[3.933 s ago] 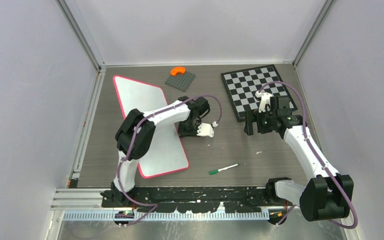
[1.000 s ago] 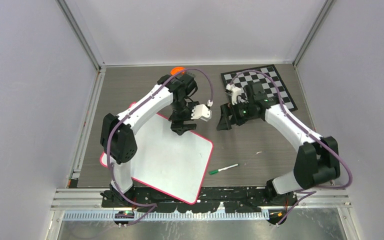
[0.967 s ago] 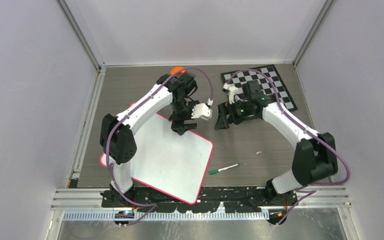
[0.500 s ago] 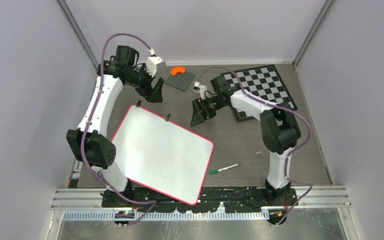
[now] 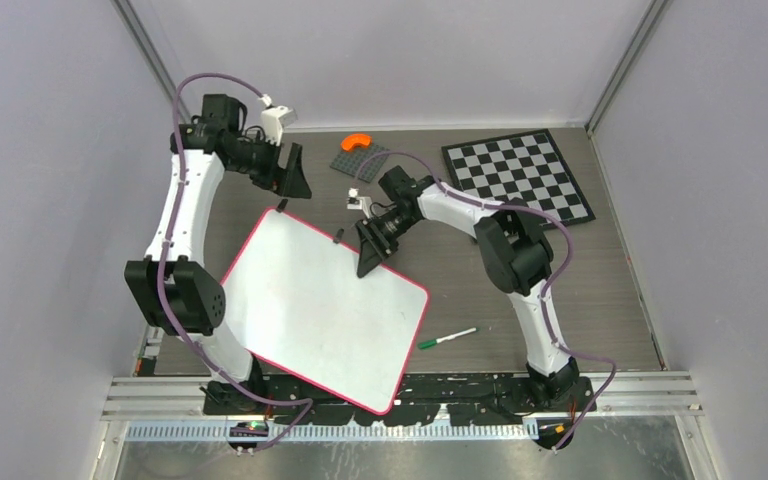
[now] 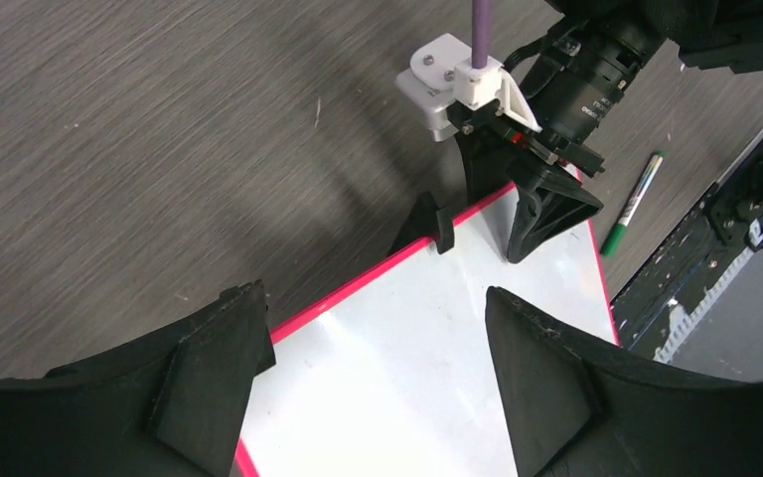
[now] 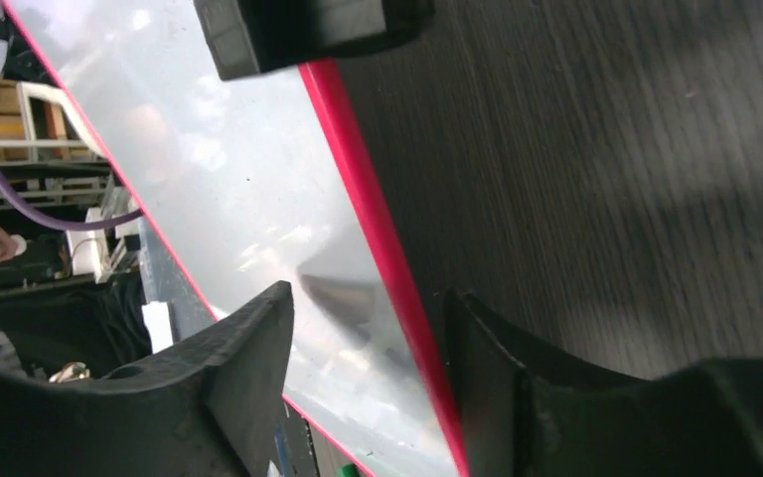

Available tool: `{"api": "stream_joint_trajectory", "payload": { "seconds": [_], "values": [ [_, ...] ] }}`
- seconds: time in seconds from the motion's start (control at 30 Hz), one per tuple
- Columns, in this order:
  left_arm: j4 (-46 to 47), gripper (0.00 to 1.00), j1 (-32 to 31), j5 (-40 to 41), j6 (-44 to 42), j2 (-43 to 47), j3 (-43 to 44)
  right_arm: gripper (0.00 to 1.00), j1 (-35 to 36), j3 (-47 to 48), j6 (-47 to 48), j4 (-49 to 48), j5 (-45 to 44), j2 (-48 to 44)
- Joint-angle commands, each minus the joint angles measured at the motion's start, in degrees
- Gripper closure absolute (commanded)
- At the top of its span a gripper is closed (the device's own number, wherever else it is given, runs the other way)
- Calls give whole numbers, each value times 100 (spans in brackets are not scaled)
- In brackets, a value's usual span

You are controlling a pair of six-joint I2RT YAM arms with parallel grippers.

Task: Write a sentence on the whiteboard
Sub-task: Pick up the whiteboard at the center of the board.

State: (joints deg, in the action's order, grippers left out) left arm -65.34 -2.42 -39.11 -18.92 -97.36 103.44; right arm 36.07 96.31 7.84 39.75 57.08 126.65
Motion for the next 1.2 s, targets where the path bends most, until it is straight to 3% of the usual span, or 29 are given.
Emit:
{"api": "stream_joint_trajectory", "payload": {
  "seconds": [0.0, 0.07, 0.17, 0.2, 0.43, 0.63, 0.9, 1.07, 1.17],
  "values": [
    [212, 18, 213, -423, 364, 47, 54, 47, -18, 358, 278, 619, 939, -38],
    [319, 18, 495, -525, 506, 78, -17, 59, -6, 371, 255, 714, 1210, -39],
    [520, 18, 722, -720, 798, 134, -121, 92, 11, 413, 200, 830, 1510, 5],
    [565, 18, 782, -773, 873, 165, -157, 98, 8, 427, 170, 857, 1592, 4],
    [589, 18, 987, -1020, 1172, 455, -99, 99, -23, 401, 76, 1065, 2109, -393],
    [766, 15, 1022, -722, 1489, 877, -8, 100, -162, 423, -375, 837, 1876, -1004],
    [503, 10, 1363, 159, 1518, 856, 316, 100, -559, -457, -2649, -1730, 1756, -2090],
    [809, 10, 1790, 524, 1601, 1013, -340, 100, -744, -1159, -4147, -3633, 1620, -2436],
    [1002, 11, 1995, 544, 1268, 1111, -736, 100, -910, -1385, -4302, -3755, 1555, -2500]
  ]
}}
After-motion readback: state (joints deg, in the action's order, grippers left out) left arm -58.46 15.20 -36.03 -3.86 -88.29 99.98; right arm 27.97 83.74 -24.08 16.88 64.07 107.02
